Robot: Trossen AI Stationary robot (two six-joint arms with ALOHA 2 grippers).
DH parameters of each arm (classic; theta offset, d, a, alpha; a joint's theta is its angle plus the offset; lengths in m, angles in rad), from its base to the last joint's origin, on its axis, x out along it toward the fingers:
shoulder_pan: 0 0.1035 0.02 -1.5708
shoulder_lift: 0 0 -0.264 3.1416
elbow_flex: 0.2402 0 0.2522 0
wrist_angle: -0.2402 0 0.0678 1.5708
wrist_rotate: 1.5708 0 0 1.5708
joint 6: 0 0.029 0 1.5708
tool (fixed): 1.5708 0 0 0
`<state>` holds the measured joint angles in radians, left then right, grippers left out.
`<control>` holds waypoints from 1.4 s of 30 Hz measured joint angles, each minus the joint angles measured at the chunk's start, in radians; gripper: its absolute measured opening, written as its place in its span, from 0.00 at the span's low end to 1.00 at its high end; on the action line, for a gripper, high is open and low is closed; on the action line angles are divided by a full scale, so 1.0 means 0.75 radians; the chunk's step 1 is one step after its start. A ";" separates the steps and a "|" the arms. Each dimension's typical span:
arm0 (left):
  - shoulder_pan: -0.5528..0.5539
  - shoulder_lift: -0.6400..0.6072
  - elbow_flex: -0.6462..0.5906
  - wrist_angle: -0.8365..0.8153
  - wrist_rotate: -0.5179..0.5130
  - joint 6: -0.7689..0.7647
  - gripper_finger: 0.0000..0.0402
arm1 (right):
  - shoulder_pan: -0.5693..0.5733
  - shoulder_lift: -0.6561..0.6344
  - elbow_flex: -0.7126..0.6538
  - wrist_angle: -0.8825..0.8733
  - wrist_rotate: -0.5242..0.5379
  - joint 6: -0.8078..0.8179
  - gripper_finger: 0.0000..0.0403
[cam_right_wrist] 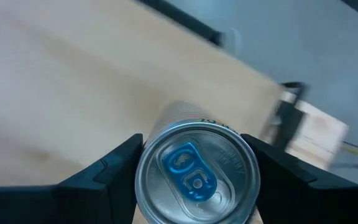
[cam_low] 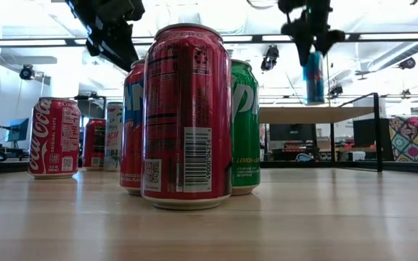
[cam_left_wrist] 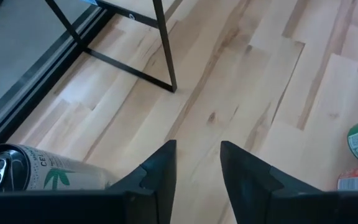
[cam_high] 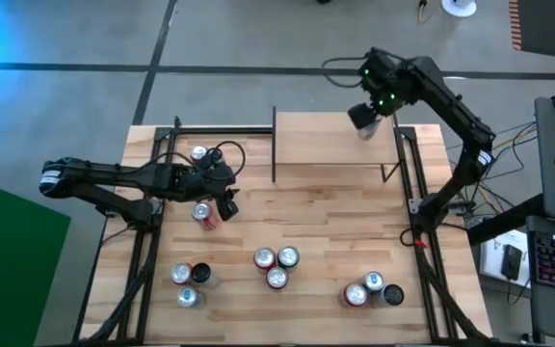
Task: Place canned beverage on shelf
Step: Put the top blue soda can on the shelf, then put the right blue soda can on the shelf aligned with the other blue soda can
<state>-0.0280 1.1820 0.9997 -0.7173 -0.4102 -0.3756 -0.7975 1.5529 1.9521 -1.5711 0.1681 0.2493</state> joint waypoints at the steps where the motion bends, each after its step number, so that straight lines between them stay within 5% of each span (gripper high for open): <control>1: 0.000 0.000 0.000 -0.003 0.000 0.000 0.27 | -0.032 0.011 -0.001 0.000 0.019 -0.010 0.58; 15: 0.000 0.000 0.000 -0.072 -0.003 -0.054 0.27 | -0.294 0.099 -0.004 0.115 -0.010 -0.171 0.58; 20: 0.000 0.000 0.000 -0.072 -0.003 -0.069 0.27 | -0.307 0.107 -0.004 0.128 -0.026 -0.219 0.60; 30: -0.015 -0.021 0.000 0.020 0.002 0.015 0.27 | -0.317 0.046 -0.005 0.112 -0.044 -0.243 0.81; 42: -0.011 -0.141 0.000 0.021 -0.024 0.087 0.27 | -0.295 -0.126 0.058 0.106 -0.081 -0.134 0.83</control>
<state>-0.0363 1.0764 0.9997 -0.7016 -0.4285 -0.3100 -1.0191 1.4581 1.9954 -1.4914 0.1072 0.1485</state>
